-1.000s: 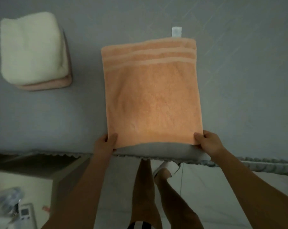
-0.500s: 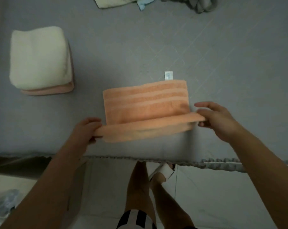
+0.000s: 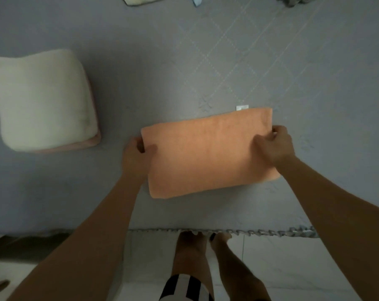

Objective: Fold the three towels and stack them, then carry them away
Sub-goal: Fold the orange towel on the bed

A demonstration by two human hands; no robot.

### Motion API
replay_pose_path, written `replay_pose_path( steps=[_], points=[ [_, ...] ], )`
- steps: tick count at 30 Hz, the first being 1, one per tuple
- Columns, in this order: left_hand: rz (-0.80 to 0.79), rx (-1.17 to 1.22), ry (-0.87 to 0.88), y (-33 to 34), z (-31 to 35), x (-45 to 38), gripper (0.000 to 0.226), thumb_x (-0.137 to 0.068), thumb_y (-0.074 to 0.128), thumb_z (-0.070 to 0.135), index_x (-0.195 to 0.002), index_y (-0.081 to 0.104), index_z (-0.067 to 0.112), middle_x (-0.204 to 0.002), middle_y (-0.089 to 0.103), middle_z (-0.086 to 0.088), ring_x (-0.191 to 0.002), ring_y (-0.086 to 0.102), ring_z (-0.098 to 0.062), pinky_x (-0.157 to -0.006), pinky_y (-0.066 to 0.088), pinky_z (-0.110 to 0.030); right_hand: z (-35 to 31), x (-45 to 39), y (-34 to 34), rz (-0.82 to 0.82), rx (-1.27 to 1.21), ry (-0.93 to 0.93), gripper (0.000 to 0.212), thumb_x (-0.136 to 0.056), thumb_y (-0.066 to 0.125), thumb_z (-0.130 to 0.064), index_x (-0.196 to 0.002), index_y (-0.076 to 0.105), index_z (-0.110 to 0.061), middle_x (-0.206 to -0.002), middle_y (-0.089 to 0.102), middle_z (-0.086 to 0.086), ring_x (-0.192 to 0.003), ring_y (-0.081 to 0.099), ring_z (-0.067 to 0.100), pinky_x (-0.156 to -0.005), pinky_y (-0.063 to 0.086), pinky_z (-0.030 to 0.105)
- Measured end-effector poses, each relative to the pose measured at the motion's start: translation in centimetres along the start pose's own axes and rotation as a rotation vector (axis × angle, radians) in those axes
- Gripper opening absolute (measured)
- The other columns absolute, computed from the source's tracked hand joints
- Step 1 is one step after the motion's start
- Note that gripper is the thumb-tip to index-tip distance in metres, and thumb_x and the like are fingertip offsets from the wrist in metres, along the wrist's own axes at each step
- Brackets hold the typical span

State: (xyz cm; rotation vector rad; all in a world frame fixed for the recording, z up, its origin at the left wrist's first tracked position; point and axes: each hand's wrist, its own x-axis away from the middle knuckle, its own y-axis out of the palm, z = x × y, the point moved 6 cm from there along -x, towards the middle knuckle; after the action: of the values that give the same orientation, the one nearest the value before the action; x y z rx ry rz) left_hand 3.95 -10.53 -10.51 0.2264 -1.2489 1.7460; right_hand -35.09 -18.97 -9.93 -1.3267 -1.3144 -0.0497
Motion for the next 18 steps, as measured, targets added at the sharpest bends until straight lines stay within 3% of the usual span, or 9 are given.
replay_pose_path(
  steps=[2,5,8,10,11,13,14,16,18],
  points=[
    [0.008,0.018,-0.081,0.4,-1.5,0.8,0.023,-0.082,0.069,0.029,-0.097,0.056,0.019,-0.09,0.061,0.002,-0.086,0.059,-0.02,-0.073,0.039,-0.03,2.1,0.9,0.2,0.008,-0.084,0.081,0.064,-0.083,0.065,-0.038,-0.137,0.043,-0.012,-0.132,0.056,0.014,-0.118,0.055,0.034,-0.098,0.043,0.041],
    [-0.069,0.079,-0.182,1.4,-3.7,1.7,0.039,-0.082,0.072,0.033,-0.109,0.06,0.008,-0.1,0.064,-0.004,-0.093,0.062,-0.024,-0.077,0.048,-0.035,5.0,2.0,0.7,-0.066,-0.114,0.172,0.059,-0.086,0.065,-0.035,-0.135,0.049,-0.007,-0.129,0.059,0.016,-0.114,0.058,0.034,-0.097,0.047,0.045],
    [-0.216,0.193,-0.215,2.1,-4.3,2.1,0.041,-0.084,0.072,0.034,-0.115,0.063,0.009,-0.104,0.069,-0.005,-0.088,0.067,-0.019,-0.071,0.053,-0.033,5.7,2.4,0.8,-0.149,-0.134,0.166,0.046,-0.089,0.064,-0.03,-0.125,0.059,-0.004,-0.122,0.063,0.018,-0.104,0.061,0.033,-0.092,0.05,0.047],
    [-0.331,0.32,-0.271,2.5,-4.4,2.3,0.036,-0.087,0.069,0.031,-0.116,0.065,0.011,-0.106,0.072,-0.006,-0.087,0.069,-0.018,-0.066,0.055,-0.03,4.7,2.3,0.0,-0.111,-0.101,0.08,0.03,-0.087,0.065,-0.028,-0.108,0.065,-0.006,-0.109,0.068,0.018,-0.093,0.062,0.031,-0.084,0.052,0.046],
    [-0.372,0.379,-0.3,2.7,-4.4,2.4,0.033,-0.089,0.068,0.028,-0.117,0.065,0.012,-0.109,0.072,-0.007,-0.091,0.07,-0.021,-0.07,0.057,-0.033,3.7,2.1,-0.6,-0.068,-0.065,0.02,0.026,-0.085,0.066,-0.029,-0.098,0.065,-0.006,-0.1,0.069,0.017,-0.088,0.062,0.031,-0.079,0.052,0.045],
    [-0.396,0.459,-0.313,2.9,-4.5,3.3,0.023,-0.09,0.066,0.026,-0.112,0.066,0.019,-0.11,0.072,-0.003,-0.097,0.069,-0.023,-0.079,0.057,-0.039,1.2,1.6,-1.9,0.021,-0.037,-0.103,0.025,-0.082,0.067,-0.03,-0.087,0.065,-0.005,-0.083,0.066,0.012,-0.079,0.061,0.028,-0.07,0.049,0.04],
    [-0.381,0.503,-0.312,3.1,-4.7,4.1,0.017,-0.09,0.066,0.025,-0.107,0.066,0.024,-0.106,0.073,0.001,-0.096,0.07,-0.021,-0.076,0.057,-0.038,-0.3,1.3,-2.5,0.056,-0.041,-0.166,0.025,-0.081,0.068,-0.03,-0.084,0.065,-0.006,-0.078,0.064,0.01,-0.075,0.059,0.026,-0.067,0.047,0.038],
    [-0.365,0.619,-0.344,4.6,-5.6,7.1,0.016,-0.09,0.066,0.025,-0.105,0.064,0.03,-0.097,0.076,0.01,-0.091,0.072,-0.015,-0.067,0.058,-0.029,-3.9,0.8,-3.7,0.101,-0.077,-0.288,0.022,-0.076,0.069,-0.032,-0.083,0.067,-0.012,-0.076,0.064,0.006,-0.072,0.058,0.02,-0.065,0.046,0.034],
    [-0.402,0.672,-0.406,7.0,-6.8,10.7,0.024,-0.09,0.067,0.028,-0.113,0.061,0.03,-0.106,0.073,0.009,-0.097,0.069,-0.017,-0.072,0.057,-0.03,-6.5,0.0,-4.7,0.116,-0.245,-0.328,0.015,-0.072,0.069,-0.031,-0.083,0.069,-0.02,-0.079,0.067,-0.001,-0.073,0.061,0.013,-0.065,0.049,0.028]
  ],
)
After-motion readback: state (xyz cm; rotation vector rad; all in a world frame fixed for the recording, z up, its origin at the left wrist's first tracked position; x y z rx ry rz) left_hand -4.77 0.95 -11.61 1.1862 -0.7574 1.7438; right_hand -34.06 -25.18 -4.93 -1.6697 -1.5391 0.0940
